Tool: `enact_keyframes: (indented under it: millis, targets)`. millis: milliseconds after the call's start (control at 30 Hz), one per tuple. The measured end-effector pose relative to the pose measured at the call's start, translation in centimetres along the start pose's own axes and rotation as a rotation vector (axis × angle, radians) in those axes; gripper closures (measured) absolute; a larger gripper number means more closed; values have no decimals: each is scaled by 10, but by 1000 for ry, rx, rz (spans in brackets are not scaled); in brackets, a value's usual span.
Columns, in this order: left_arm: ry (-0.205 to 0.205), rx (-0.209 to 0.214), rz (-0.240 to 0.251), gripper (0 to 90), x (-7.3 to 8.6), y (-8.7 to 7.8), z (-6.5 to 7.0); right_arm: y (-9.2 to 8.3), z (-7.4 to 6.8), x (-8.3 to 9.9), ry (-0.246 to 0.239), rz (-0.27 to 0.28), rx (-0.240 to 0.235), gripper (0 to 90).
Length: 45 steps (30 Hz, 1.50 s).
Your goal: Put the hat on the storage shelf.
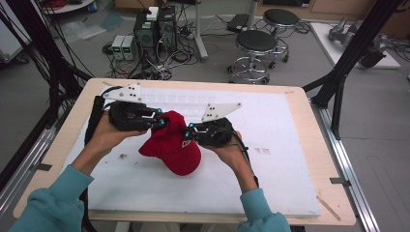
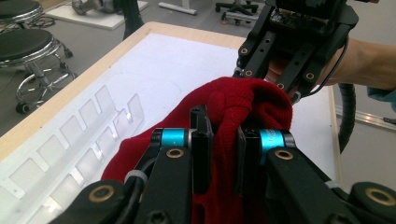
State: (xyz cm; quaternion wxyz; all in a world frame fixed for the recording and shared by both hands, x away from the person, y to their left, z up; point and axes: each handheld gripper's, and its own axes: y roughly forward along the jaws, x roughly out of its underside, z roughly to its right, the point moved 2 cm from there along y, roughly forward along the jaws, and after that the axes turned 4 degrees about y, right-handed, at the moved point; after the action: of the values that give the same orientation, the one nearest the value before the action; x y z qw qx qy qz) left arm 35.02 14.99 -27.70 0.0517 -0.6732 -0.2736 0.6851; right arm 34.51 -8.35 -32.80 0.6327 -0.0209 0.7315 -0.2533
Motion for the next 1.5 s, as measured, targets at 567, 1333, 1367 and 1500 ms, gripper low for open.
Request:
enact_keyframes:
  millis: [567,1333,1367,1500]
  targets:
    - [-45,-117,12,423,1,-9,-5,-3,-3,-4,-8,23,35,877]
    - [-142,-234,87,166,27,-48,-6,-7,1,-9,86,85,251,876]
    - [-146,-240,85,166,30,-50,-5,-8,2,-9,87,88,257,876]
    - [-162,-241,73,167,44,-53,-1,-9,2,-10,90,91,275,876]
